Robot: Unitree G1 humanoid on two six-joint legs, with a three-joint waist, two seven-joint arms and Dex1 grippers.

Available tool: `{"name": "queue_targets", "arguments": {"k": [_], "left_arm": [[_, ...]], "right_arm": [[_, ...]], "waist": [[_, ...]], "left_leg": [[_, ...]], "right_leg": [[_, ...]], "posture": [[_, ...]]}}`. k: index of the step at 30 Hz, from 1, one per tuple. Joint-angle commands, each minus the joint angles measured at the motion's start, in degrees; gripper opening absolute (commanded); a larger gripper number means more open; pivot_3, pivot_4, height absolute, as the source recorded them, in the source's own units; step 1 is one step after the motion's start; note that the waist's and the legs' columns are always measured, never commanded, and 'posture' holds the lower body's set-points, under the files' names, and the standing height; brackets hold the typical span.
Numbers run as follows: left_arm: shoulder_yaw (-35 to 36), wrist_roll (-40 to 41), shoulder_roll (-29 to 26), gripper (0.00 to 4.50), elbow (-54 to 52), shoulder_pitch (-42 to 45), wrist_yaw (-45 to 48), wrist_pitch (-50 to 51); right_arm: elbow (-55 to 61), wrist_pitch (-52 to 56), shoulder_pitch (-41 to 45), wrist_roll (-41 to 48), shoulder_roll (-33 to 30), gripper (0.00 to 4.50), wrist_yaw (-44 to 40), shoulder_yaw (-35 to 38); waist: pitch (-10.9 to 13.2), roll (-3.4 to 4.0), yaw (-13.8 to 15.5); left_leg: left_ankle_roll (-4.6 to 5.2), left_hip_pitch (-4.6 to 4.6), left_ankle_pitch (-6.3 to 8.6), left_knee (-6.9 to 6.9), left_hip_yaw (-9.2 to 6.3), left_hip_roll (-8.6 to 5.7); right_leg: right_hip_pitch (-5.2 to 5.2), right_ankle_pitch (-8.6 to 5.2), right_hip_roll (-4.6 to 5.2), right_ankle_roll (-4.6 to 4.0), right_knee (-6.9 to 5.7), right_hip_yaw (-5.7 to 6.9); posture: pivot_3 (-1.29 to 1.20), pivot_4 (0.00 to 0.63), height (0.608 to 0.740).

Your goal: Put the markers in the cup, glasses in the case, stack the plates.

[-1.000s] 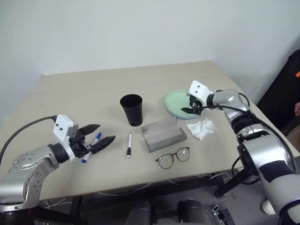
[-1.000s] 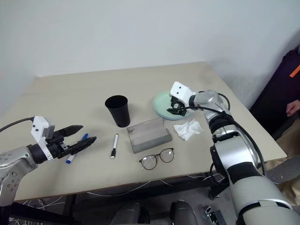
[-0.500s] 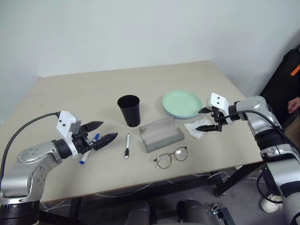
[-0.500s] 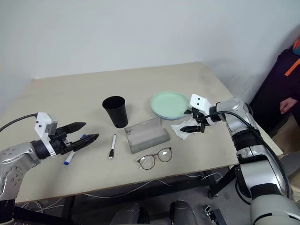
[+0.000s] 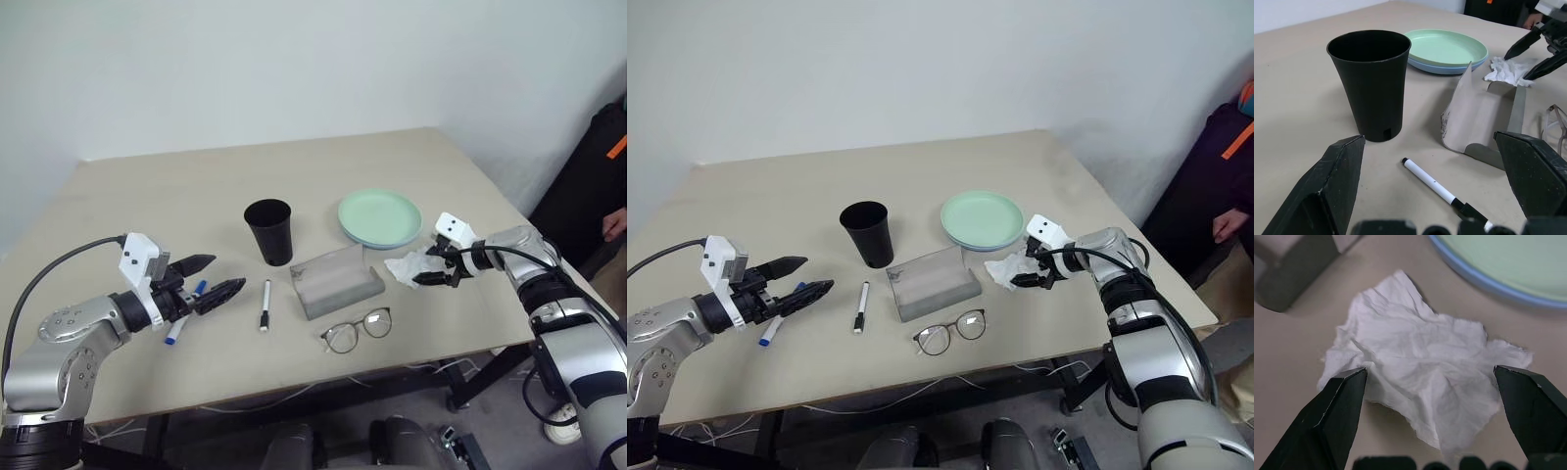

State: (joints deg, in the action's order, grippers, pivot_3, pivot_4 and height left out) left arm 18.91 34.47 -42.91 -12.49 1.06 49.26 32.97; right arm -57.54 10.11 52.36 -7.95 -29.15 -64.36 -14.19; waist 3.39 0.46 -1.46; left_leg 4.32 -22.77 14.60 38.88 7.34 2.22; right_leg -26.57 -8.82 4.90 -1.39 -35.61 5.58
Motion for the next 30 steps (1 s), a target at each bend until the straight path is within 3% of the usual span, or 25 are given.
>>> {"name": "queue_targets", "arguments": {"k": [1, 5, 8, 19, 26, 30], "left_arm": [[0.7, 0.1, -0.5, 4.50, -1.0, 1.1, 0.2, -0.9], [0.7, 0.1, -0.6, 4.50, -1.0, 1.1, 0.1, -0.9], [0.7, 0.0, -0.7, 4.50, -0.8, 1.2, 0.1, -0.9], [0.5, 0.0, -0.6, 4.50, -0.7, 1.6, 0.1, -0.8], [0.5, 0.0, -0.6, 4.50, -0.8, 1.6, 0.0, -0.7], [0.5, 0.0, -0.7, 4.50, -0.7, 1.8, 0.0, -0.7]], "right_arm": [[-1.0, -1.1, 2.7, -0.1, 0.7, 4.49, 1.6, 0.9], [-1.3, -0.9, 2.6, 0.2, 1.2, 4.49, 1.2, 1.0], [-1.1, -0.8, 2.4, 0.5, 1.4, 3.90, 0.8, 1.1], [1.1, 1.5, 1.6, 0.8, 1.4, 0.02, -2.8, 0.9], [7.3, 0.0, 1.3, 2.5, 1.0, 0.02, -6.0, 1.6], [9.3, 1.0, 5.9, 6.0, 3.1, 0.02, -3.8, 5.2]], "waist": [[0.0, 0.00, 0.0], [0.0, -0.01, -0.1], [0.0, -0.01, -0.1], [0.0, -0.02, 0.0], [0.0, -0.01, 0.0], [0.0, -0.01, -0.1]], "left_leg": [[-0.01, 0.01, 0.00, -0.01, 0.00, 0.00], [-0.01, 0.06, 0.00, -0.04, 0.03, 0.00], [-0.01, 0.07, 0.00, -0.03, 0.04, 0.00], [-0.01, 0.06, 0.00, -0.04, 0.04, 0.00], [-0.01, 0.06, 0.00, -0.04, 0.03, 0.00], [-0.01, 0.06, 0.00, -0.05, 0.04, 0.00]], "right_leg": [[0.00, 0.00, 0.00, 0.00, 0.00, 0.00], [0.03, 0.00, 0.00, 0.00, 0.00, 0.00], [0.04, 0.00, 0.00, 0.00, 0.00, 0.00], [0.03, 0.00, 0.00, 0.00, 0.01, 0.00], [0.02, 0.00, 0.00, 0.00, 0.01, 0.00], [0.00, 0.00, 0.01, 0.00, 0.01, 0.00]], "posture": [[0.00, 0.000, 0.738], [0.00, 0.000, 0.738], [0.00, 0.000, 0.738], [0.00, 0.000, 0.738], [0.00, 0.000, 0.738], [0.00, 0.000, 0.738]]}}
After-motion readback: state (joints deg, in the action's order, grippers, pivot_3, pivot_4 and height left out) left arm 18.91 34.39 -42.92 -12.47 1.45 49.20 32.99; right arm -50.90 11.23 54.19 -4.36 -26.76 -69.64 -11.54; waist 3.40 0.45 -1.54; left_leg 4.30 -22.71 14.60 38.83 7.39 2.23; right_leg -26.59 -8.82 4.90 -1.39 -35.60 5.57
